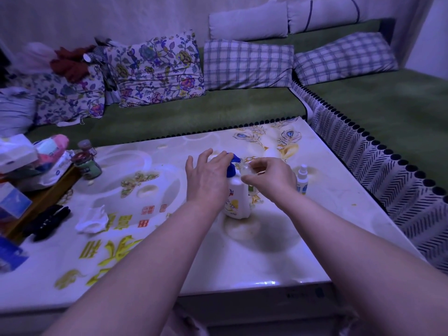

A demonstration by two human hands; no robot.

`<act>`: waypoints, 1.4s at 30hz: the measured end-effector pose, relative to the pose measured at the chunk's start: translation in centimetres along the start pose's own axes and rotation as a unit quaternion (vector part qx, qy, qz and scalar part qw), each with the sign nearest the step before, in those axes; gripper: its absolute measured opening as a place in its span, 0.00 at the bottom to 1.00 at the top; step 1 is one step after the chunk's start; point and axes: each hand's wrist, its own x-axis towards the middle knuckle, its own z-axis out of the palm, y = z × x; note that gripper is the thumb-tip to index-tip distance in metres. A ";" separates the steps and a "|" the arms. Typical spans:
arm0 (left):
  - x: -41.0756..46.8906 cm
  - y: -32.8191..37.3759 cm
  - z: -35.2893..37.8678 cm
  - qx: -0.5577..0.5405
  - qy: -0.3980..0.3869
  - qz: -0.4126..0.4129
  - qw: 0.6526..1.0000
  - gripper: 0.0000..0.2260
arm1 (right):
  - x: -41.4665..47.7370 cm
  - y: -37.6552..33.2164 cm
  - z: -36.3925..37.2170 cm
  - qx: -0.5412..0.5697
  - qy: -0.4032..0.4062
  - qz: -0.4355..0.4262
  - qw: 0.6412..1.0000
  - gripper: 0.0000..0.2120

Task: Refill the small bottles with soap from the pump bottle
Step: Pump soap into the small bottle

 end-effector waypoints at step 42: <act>-0.3 0.0 -0.2 -0.043 -0.019 -0.013 0.999 0.29 | 0.0 0.4 0.6 0.060 -0.007 0.002 0.998 0.16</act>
